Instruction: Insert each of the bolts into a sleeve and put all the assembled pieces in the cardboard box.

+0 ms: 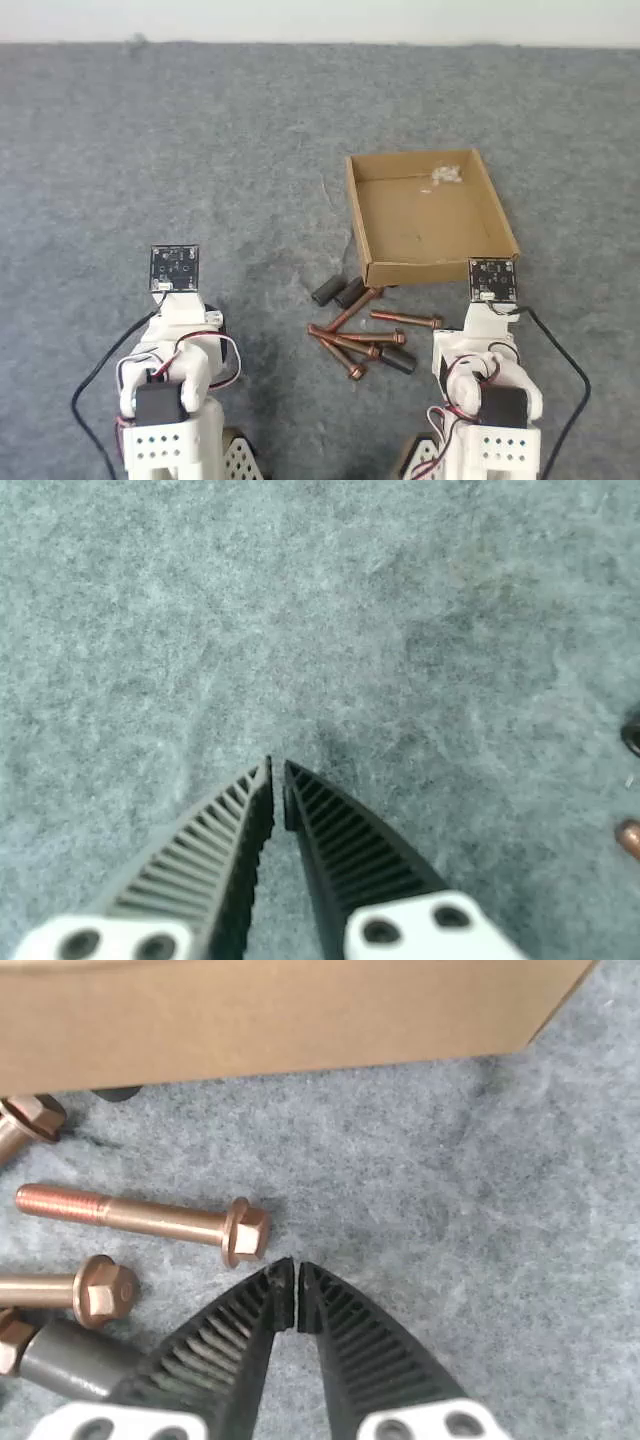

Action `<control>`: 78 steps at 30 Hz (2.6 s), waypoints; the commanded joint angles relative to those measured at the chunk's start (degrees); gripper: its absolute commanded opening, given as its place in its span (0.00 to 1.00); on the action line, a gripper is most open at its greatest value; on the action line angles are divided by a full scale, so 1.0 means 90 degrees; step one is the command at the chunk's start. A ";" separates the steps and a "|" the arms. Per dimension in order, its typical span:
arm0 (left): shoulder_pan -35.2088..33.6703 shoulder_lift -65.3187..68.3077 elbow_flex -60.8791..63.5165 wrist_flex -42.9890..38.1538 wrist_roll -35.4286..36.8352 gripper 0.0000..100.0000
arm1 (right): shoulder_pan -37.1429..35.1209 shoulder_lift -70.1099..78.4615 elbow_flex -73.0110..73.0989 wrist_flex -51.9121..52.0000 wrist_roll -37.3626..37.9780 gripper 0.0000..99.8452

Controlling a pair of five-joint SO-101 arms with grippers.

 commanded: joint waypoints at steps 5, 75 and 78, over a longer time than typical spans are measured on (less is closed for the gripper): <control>0.0029 -0.0117 -0.0103 0.0029 0.0039 0.02 | 0.0083 -0.0093 0.0107 0.0024 -0.0039 0.01; 0.1875 0.0117 -0.1802 -0.2471 0.0684 0.02 | 0.0825 -0.0093 0.0098 -0.1206 0.1524 0.01; 0.2042 0.0938 -0.2076 -0.2911 0.0684 0.02 | 0.0825 -0.0093 0.0098 -0.1177 0.1543 0.01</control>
